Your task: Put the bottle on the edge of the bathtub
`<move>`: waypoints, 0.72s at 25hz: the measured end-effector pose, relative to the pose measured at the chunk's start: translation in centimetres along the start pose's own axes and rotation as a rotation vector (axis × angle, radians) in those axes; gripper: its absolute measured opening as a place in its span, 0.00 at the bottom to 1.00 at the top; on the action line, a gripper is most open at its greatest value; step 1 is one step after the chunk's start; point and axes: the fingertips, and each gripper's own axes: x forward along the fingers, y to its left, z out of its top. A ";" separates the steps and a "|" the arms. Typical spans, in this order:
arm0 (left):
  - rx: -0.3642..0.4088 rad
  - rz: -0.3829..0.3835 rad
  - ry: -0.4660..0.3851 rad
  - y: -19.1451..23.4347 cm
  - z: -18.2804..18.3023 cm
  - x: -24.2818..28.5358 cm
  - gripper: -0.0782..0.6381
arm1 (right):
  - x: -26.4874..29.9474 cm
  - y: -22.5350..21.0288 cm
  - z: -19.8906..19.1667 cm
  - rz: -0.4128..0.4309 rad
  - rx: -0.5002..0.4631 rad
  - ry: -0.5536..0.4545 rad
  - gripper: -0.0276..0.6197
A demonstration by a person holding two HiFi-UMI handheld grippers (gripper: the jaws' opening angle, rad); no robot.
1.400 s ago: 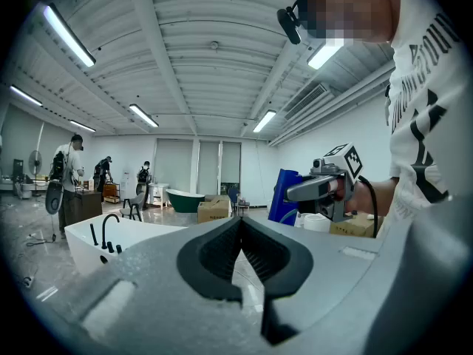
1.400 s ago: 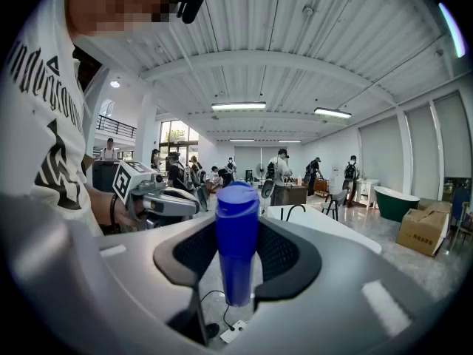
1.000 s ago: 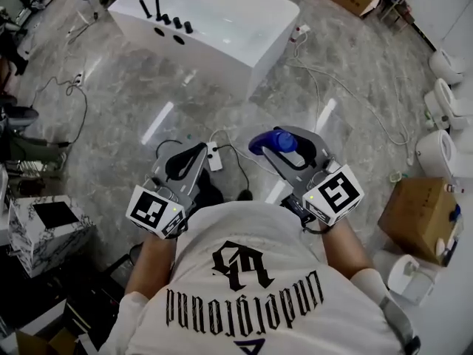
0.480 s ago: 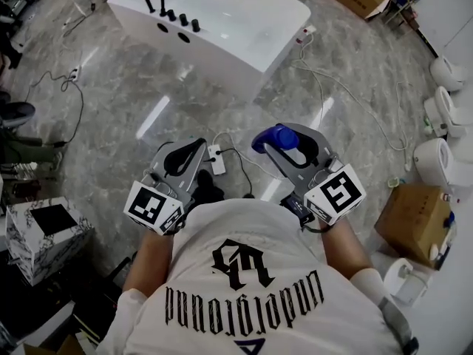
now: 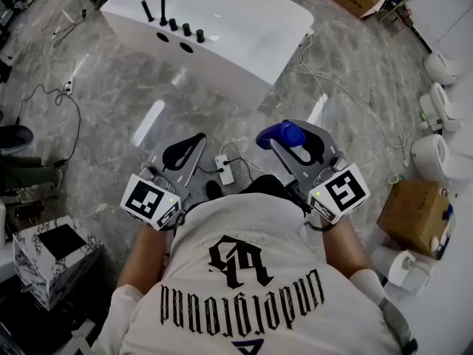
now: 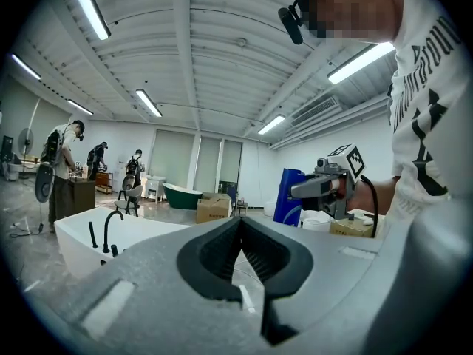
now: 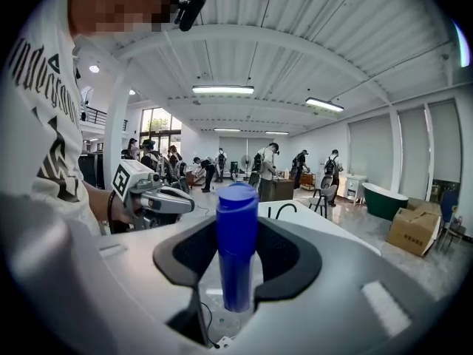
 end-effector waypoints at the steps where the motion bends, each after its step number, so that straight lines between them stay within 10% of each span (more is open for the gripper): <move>1: -0.002 -0.003 0.000 0.5 0.1 0.1 0.12 | 0.5 -0.2 0.1 -0.001 0.001 0.003 0.28; 18: -0.040 0.114 0.034 8.8 0.0 12.5 0.12 | 8.5 -15.5 -0.3 0.101 0.000 -0.014 0.28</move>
